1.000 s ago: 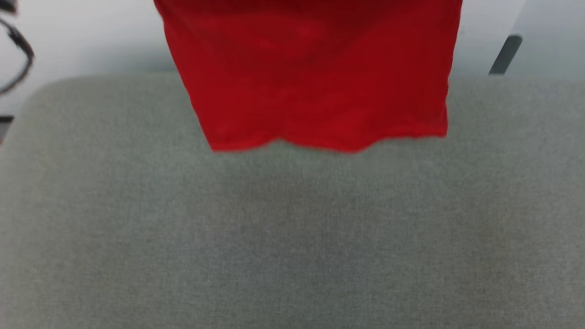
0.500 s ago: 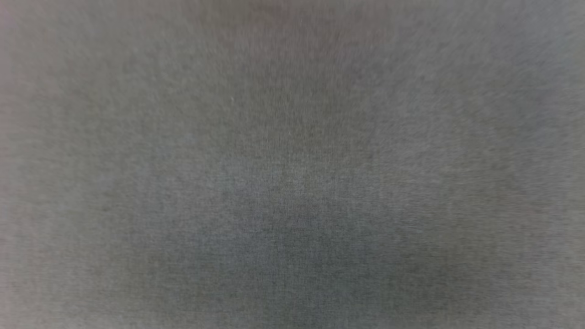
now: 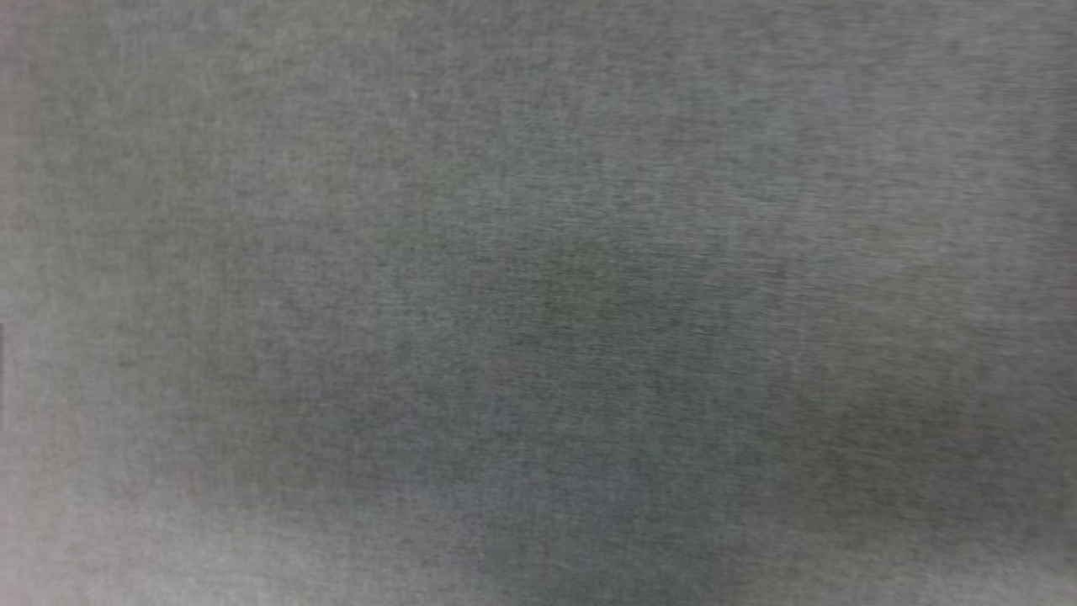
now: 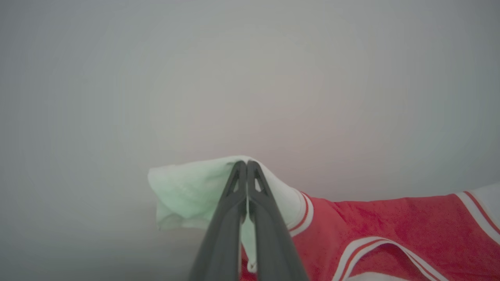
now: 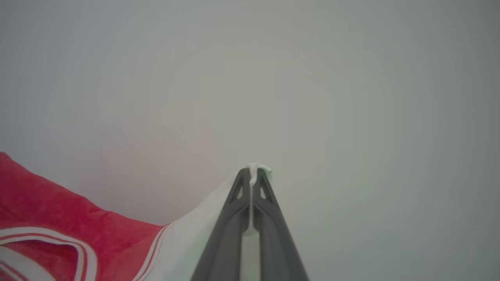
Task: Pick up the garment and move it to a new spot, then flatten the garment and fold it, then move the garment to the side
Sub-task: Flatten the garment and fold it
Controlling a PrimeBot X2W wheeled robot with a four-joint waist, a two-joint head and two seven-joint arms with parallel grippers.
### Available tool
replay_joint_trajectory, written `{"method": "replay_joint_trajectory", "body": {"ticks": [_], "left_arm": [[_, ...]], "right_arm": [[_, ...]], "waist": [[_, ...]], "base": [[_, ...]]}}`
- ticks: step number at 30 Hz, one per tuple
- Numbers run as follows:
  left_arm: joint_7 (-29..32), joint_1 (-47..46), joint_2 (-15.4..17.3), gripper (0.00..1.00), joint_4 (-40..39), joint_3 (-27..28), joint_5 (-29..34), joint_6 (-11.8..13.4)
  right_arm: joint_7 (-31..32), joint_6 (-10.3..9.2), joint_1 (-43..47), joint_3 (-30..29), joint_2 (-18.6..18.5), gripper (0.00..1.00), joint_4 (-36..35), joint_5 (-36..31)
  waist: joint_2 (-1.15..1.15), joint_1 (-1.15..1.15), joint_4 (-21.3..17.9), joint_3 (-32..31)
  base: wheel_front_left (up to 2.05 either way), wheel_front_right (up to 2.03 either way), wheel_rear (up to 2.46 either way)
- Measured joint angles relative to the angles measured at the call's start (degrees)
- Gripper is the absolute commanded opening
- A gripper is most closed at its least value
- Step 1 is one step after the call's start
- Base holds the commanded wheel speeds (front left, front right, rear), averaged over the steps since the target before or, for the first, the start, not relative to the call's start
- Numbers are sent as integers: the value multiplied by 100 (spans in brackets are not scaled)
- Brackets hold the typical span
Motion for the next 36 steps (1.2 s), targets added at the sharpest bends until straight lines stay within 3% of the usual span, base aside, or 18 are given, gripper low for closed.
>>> {"method": "replay_joint_trajectory", "body": {"ticks": [8,13,19,26,27,31,36], "left_arm": [[509,670,-14,0,-148,-534,-645,0],[905,1462,197,0,-259,-814,-967,0],[1310,2712,516,0,-627,-1157,-1236,-1],[1471,3879,876,0,-1205,-1257,-1463,27],[1591,4287,1002,0,-1492,-1288,-1537,114],[1756,4927,1247,0,-2062,-1279,-1699,356],[1916,6057,1680,0,-3405,-1270,-1871,966]], "right_arm": [[1,1,649,366,-332,0,119,961],[97,1,1584,794,-556,0,13,1972],[759,1,3010,1057,-981,0,-686,2999],[1649,1,4536,700,-1406,0,-1590,3774],[1983,1,5077,535,-1452,0,-1930,3990],[2390,1,5855,219,-1523,0,-2421,4098],[2980,1,7021,-456,-1501,0,-3209,4075]], "waist": [[0,0,267,-152],[0,0,347,-567],[0,0,326,-1273],[0,0,258,-2074],[0,0,238,-2338],[0,0,205,-2719],[0,0,149,-3285]], "base": [[0,0,0],[0,0,0],[0,0,0],[0,0,0],[0,0,0],[0,0,0],[0,0,0]]}}
